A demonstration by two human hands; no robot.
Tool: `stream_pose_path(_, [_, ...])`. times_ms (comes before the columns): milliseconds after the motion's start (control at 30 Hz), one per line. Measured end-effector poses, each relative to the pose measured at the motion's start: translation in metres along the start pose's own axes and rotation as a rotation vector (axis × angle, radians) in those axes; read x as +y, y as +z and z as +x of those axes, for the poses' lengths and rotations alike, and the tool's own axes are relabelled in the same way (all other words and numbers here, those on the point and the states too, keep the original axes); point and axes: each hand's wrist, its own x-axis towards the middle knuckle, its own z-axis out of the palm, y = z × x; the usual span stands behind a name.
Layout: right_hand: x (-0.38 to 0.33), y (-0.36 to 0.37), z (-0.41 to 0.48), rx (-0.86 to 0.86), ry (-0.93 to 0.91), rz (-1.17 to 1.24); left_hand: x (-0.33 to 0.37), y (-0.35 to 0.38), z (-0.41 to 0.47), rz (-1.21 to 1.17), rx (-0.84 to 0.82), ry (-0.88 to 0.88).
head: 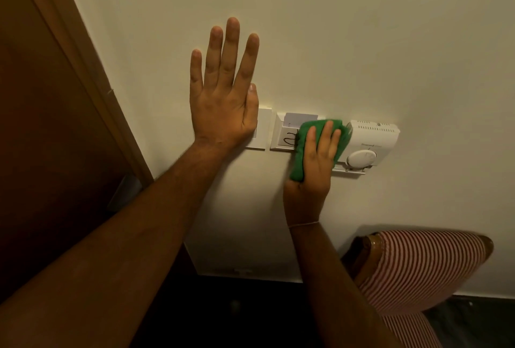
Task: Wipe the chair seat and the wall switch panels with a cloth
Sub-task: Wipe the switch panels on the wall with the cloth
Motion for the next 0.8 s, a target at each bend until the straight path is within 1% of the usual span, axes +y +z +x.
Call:
stream_pose_path(100, [-0.003, 0.003, 0.005, -0.033, -0.002, -0.01, -0.001, -0.001, 0.0, 0.0, -0.004, -0.003])
stream_pose_path(267, [0.002, -0.002, -0.031, -0.142, 0.058, -0.058, -0.002, -0.005, -0.001, -0.058, -0.019, 0.005])
stream_pose_path(333, [0.003, -0.003, -0.032, -0.138, 0.055, -0.059, -0.002, -0.005, -0.001, -0.068, -0.023, 0.014])
stream_pose_path(533, [-0.003, 0.006, -0.01, -0.048, 0.011, -0.022, -0.002, -0.004, 0.0, -0.039, -0.021, -0.005])
stream_pose_path(733, [0.0, 0.002, -0.038, -0.123, 0.044, -0.072, -0.004, -0.003, 0.0, -0.055, -0.012, -0.001])
stream_pose_path(800, [-0.001, 0.001, -0.038, -0.124, 0.048, -0.066, -0.003, -0.002, -0.001, -0.048, -0.01, 0.0])
